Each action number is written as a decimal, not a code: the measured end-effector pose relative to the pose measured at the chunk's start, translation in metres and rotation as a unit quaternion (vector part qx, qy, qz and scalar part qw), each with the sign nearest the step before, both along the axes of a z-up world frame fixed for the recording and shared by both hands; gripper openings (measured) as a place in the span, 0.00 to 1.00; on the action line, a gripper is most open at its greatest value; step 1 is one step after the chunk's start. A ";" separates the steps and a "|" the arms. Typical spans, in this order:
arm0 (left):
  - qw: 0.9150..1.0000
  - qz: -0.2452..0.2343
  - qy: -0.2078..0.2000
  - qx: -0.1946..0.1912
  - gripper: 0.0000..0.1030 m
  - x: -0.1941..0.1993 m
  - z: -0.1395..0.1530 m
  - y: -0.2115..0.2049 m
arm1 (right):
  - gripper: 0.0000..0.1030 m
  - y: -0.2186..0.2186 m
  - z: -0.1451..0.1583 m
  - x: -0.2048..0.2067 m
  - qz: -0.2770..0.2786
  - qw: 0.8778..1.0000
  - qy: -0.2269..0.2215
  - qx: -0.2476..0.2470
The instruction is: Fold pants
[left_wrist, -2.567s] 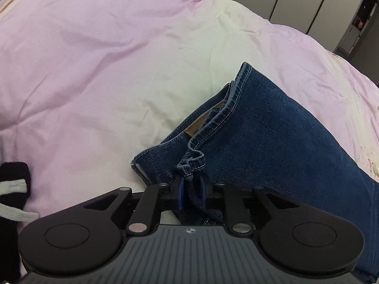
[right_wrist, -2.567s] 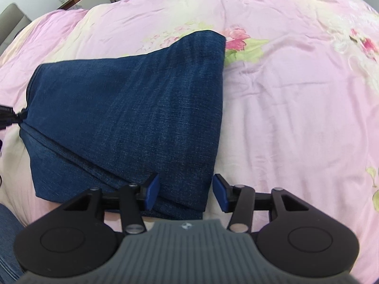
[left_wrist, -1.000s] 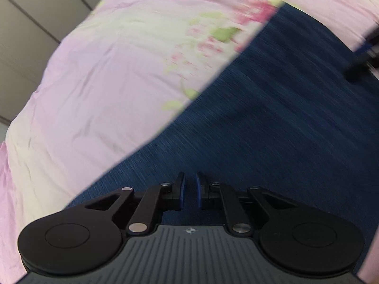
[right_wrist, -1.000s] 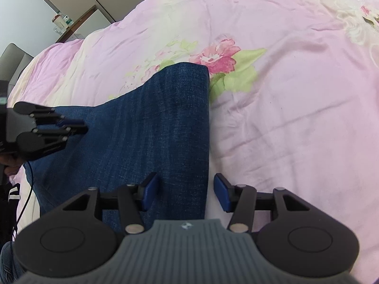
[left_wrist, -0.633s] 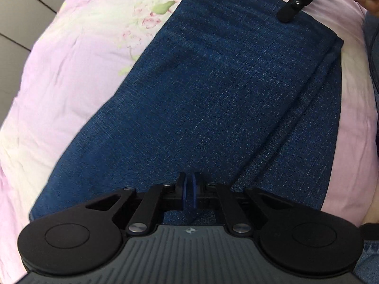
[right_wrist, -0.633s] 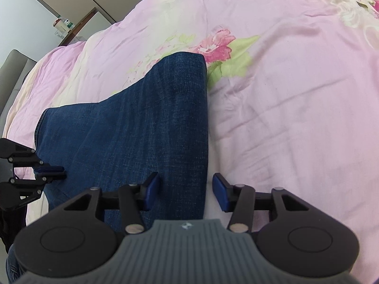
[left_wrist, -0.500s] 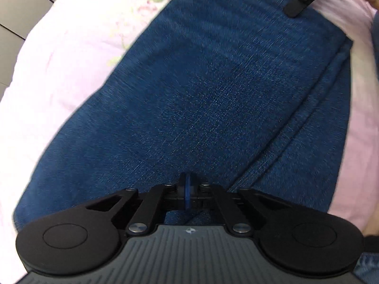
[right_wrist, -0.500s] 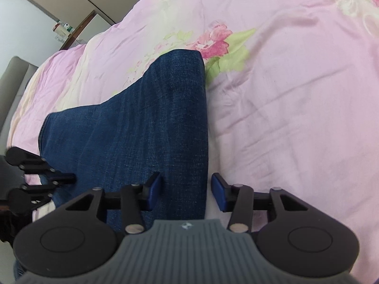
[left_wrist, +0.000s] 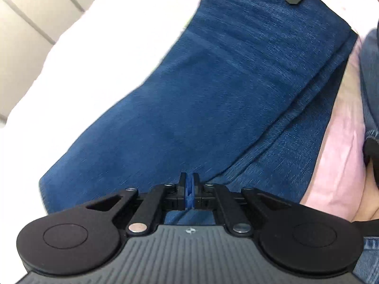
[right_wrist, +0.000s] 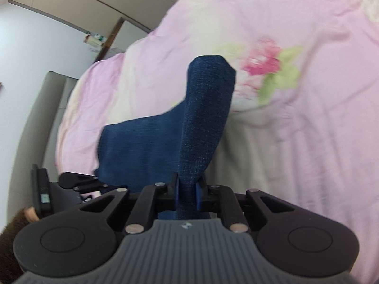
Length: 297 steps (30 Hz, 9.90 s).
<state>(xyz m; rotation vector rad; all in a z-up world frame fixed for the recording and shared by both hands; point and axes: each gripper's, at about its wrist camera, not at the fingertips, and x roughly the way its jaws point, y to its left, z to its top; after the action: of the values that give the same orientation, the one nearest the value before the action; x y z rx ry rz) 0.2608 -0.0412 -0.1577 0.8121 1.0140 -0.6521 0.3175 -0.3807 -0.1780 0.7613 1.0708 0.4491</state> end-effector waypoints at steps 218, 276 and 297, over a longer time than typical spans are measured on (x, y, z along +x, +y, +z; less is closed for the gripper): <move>0.859 0.383 -0.045 -0.335 0.41 0.038 0.050 0.231 | 0.35 0.252 -0.002 0.105 0.121 0.962 -0.126 -0.211; 0.909 0.333 -0.209 -0.139 0.48 -0.137 0.225 0.161 | 0.45 0.228 0.113 -0.139 0.093 0.936 -0.248 -0.233; 0.858 0.353 -0.316 -0.201 0.93 -0.263 0.150 0.056 | 0.95 0.196 0.149 -0.299 -0.038 0.887 -0.339 -0.312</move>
<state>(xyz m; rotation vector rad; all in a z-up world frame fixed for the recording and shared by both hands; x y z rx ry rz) -0.0018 0.0147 -0.0075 0.1997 0.4698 0.0644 0.0185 -0.1851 -0.0295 0.0393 0.4617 0.2415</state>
